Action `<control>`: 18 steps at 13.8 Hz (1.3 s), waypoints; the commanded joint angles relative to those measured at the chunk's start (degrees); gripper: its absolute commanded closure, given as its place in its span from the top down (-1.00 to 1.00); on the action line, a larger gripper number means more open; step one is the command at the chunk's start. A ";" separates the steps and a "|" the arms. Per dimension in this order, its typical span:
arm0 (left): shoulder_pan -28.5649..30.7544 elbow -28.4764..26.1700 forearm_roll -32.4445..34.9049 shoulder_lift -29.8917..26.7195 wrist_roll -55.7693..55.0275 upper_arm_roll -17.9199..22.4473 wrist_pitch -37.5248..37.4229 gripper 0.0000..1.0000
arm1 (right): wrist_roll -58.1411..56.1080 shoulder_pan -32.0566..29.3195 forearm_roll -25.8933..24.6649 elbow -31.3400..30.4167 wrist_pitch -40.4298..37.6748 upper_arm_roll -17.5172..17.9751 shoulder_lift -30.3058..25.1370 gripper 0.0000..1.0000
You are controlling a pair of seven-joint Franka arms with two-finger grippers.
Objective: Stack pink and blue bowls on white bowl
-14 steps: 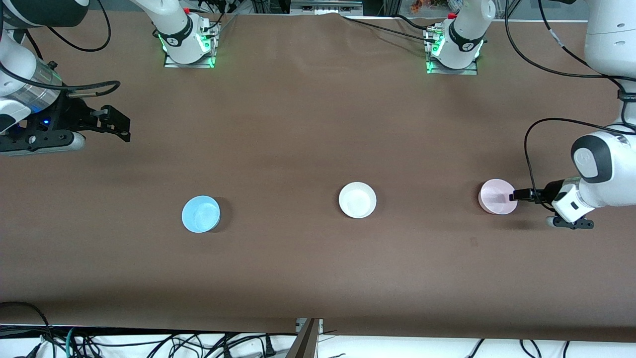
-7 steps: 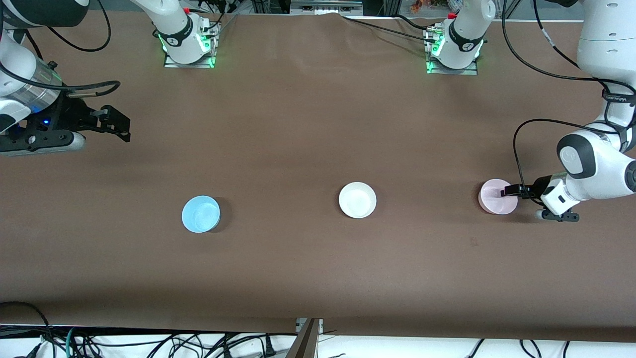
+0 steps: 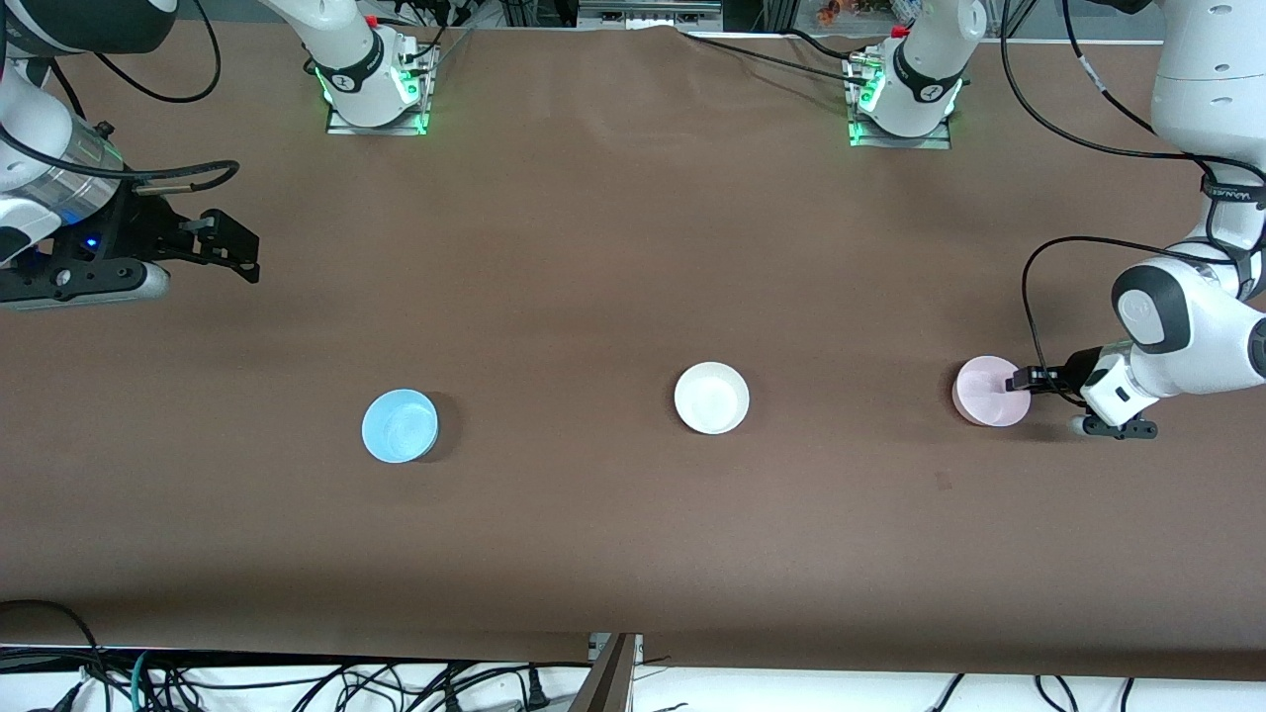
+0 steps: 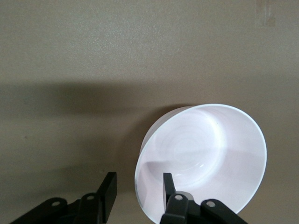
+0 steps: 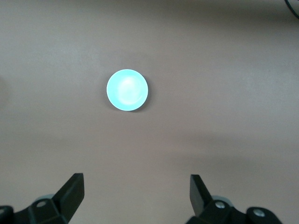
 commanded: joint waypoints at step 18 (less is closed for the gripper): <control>-11.92 15.03 -2.21 -1.73 -34.87 -14.77 -13.24 -1.00 | -1.15 -3.43 1.23 0.61 9.00 -0.48 11.74 0.99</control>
